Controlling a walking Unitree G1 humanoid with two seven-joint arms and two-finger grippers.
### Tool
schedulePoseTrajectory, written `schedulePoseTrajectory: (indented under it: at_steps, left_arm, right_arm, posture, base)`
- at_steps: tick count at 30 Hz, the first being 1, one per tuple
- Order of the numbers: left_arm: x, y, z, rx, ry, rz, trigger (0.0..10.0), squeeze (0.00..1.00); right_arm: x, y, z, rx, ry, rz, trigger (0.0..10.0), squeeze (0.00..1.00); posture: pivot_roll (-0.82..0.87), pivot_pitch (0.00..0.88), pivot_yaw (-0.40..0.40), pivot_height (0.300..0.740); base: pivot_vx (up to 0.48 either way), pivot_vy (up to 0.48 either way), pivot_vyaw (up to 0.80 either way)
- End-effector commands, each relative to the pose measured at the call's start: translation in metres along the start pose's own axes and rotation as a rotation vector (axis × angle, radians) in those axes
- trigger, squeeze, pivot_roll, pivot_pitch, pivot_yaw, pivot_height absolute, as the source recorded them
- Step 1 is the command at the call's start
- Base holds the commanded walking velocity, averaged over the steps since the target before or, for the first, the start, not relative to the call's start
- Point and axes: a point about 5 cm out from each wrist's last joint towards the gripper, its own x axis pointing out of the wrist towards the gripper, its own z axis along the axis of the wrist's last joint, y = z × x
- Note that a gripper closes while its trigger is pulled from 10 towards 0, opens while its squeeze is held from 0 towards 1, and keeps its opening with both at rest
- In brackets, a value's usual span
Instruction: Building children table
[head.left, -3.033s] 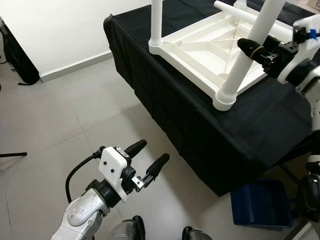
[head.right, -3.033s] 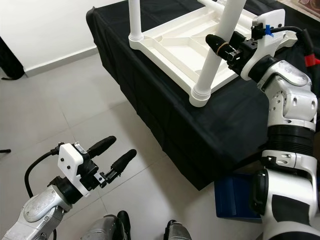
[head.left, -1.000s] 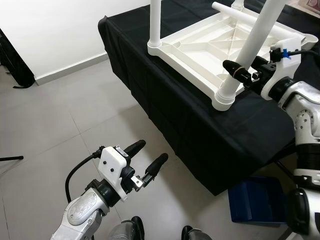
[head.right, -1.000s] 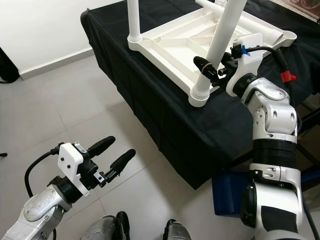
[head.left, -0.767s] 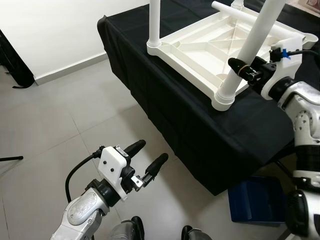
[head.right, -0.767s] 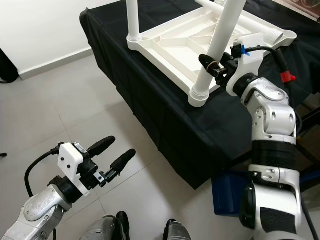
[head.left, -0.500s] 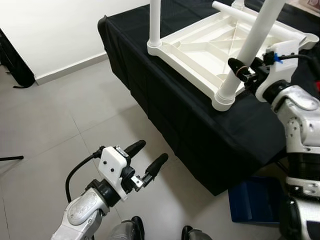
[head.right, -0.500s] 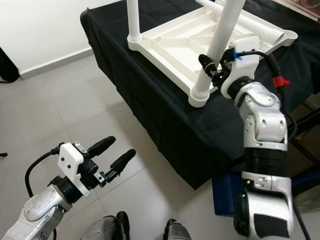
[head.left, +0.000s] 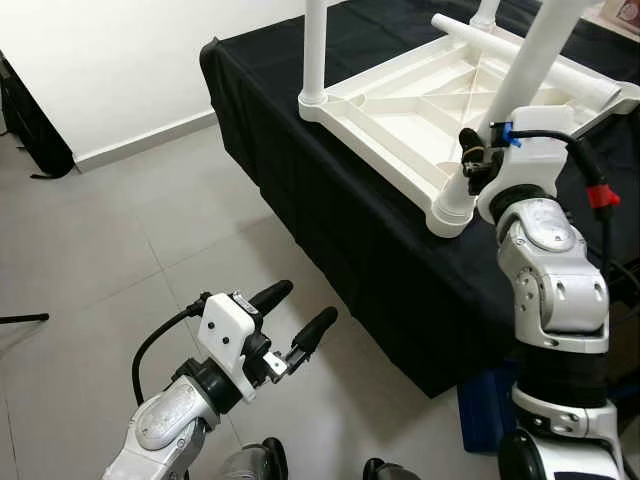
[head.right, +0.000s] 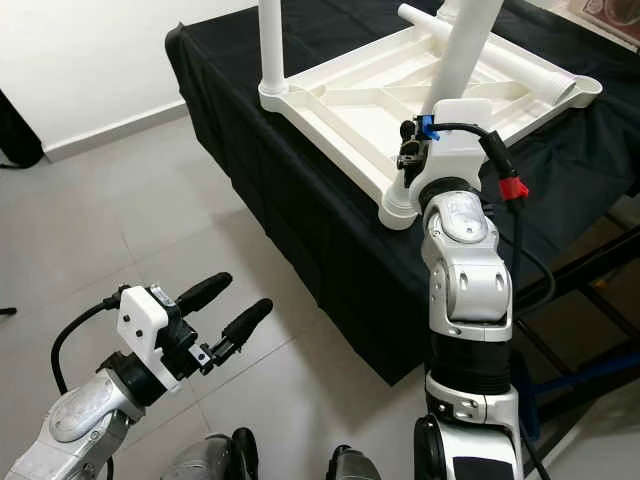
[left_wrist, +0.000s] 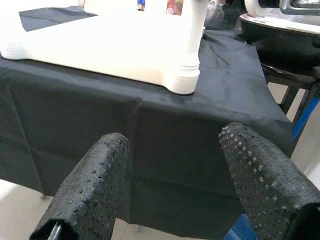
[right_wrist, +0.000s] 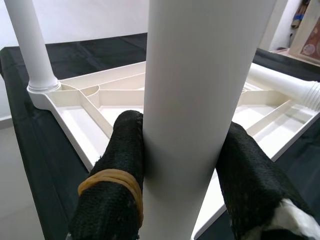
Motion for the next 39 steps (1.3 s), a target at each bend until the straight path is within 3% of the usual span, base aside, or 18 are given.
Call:
schedulePoseTrajectory:
  at_steps: [1,4,9,10,14,23,24,25,30,32,35,36,39]
  left_arm:
    - [-0.001,0.0,-0.004,-0.01,0.015,0.0,10.0,0.0]
    - [-0.001,0.0,-0.004,-0.009,0.019,0.002,10.0,0.0]
    - [-0.001,0.001,-0.006,-0.01,0.029,0.007,10.0,0.0]
    - [0.0,0.001,-0.006,-0.009,0.029,0.006,10.0,0.0]
    - [0.001,0.002,-0.008,-0.007,0.031,0.004,10.0,0.0]
    - [-0.001,0.004,-0.011,-0.006,0.038,0.034,10.0,0.0]
    - [-0.001,0.006,-0.013,-0.008,0.044,0.06,10.0,0.0]
    - [-0.002,0.009,-0.015,-0.012,0.047,0.094,10.0,0.0]
    - [-0.002,0.016,-0.019,-0.012,0.061,0.154,10.0,0.0]
    - [-0.003,0.023,-0.023,-0.021,0.064,0.208,10.0,0.0]
    - [-0.003,0.025,-0.024,-0.022,0.066,0.223,10.0,0.0]
    - [-0.004,0.027,-0.026,-0.03,0.064,0.245,10.0,0.0]
    - [-0.005,0.028,-0.028,-0.034,0.064,0.256,10.0,0.0]
  right_arm:
    - [0.001,-0.006,-0.027,-0.016,0.122,-0.012,10.0,0.0]
    - [0.001,0.0,-0.026,0.078,0.104,0.059,10.0,0.0]
    - [-0.001,-0.003,-0.023,0.048,0.066,0.067,10.0,0.0]
    - [-0.001,-0.005,-0.024,0.065,0.065,0.082,10.0,1.0]
    - [-0.005,-0.013,-0.027,0.11,0.053,0.125,10.0,1.0]
    - [-0.017,-0.019,-0.036,0.098,0.043,0.189,10.0,1.0]
    - [-0.024,-0.022,-0.041,0.114,0.041,0.212,10.0,0.66]
    - [-0.031,-0.027,-0.048,0.125,0.044,0.215,10.0,0.0]
    - [-0.047,-0.033,-0.066,0.175,0.064,0.221,10.0,0.0]
    - [-0.066,-0.023,-0.082,0.217,0.095,0.292,10.0,0.0]
    - [-0.073,-0.015,-0.088,0.227,0.11,0.33,10.0,0.0]
    - [-0.081,-0.001,-0.093,0.229,0.128,0.404,10.0,0.0]
    - [-0.088,0.013,-0.097,0.224,0.146,0.473,10.0,0.0]
  posture:
    - [-0.01,0.229,-0.013,0.74]
    - [-0.01,0.226,-0.014,0.74]
    - [-0.01,0.221,-0.014,0.74]
    - [-0.01,0.219,-0.014,0.74]
    - [-0.02,0.207,-0.013,0.74]
    - [-0.03,0.147,-0.016,0.74]
    - [-0.03,0.135,-0.017,0.74]
    - [-0.04,0.103,-0.017,0.74]
    - [-0.05,0.079,-0.013,0.74]
    - [-0.06,0.037,-0.005,0.74]
    - [-0.06,0.021,-0.004,0.74]
    - [-0.06,0.001,0.001,0.74]
    - [-0.07,0.0,0.002,0.74]
  base:
    - [0.0,0.0,0.0]
    - [0.0,0.0,0.0]
    - [0.0,0.0,0.0]
    - [0.0,0.0,0.0]
    - [0.0,0.0,0.0]
    - [0.0,0.0,0.0]
    - [0.0,0.0,0.0]
    - [0.0,0.0,0.0]
    - [0.0,0.0,0.0]
    - [0.0,0.0,0.0]
    - [0.0,0.0,0.0]
    - [0.0,0.0,0.0]
    - [0.0,0.0,0.0]
